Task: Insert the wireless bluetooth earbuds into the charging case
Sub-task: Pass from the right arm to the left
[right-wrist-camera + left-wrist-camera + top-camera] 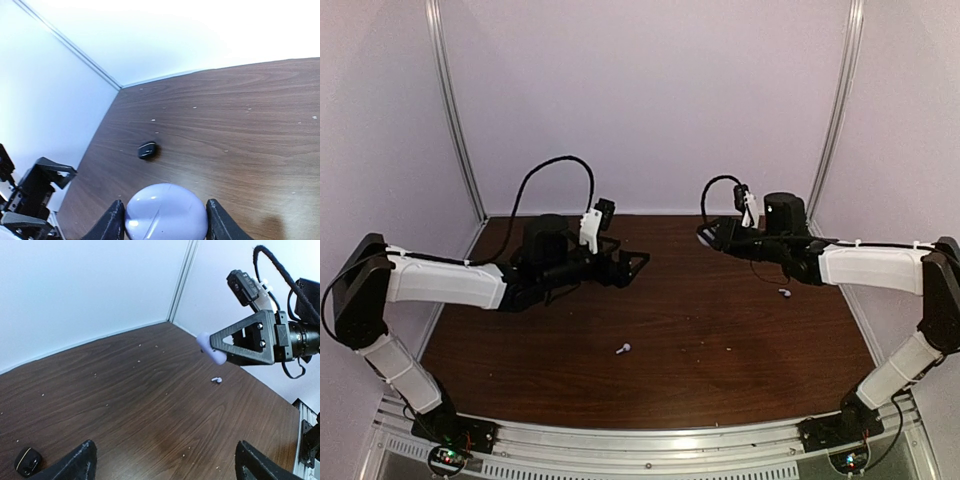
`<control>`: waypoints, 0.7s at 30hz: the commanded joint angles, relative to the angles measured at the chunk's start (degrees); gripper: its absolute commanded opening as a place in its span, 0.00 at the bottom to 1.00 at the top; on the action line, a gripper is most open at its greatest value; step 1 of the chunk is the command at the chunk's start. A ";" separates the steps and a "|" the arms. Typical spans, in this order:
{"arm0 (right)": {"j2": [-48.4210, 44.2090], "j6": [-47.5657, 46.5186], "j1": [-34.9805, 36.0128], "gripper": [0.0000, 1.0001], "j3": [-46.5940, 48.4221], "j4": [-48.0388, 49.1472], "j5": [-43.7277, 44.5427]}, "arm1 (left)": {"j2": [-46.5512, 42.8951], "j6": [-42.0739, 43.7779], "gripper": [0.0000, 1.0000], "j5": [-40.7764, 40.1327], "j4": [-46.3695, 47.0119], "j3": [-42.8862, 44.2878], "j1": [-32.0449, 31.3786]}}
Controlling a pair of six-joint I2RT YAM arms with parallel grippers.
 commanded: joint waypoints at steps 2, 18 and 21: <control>-2.18 12.07 4.63 0.36 -2.97 12.63 -0.32 | 3.26 -0.27 0.95 -2.04 13.64 0.84 -3.36; -2.65 17.37 12.70 0.34 -7.15 19.85 2.76 | 9.62 5.07 0.77 -4.10 12.79 6.48 -8.21; -2.11 17.93 13.63 0.34 -7.64 21.01 2.76 | 10.06 5.68 0.74 -3.28 13.35 6.70 -8.24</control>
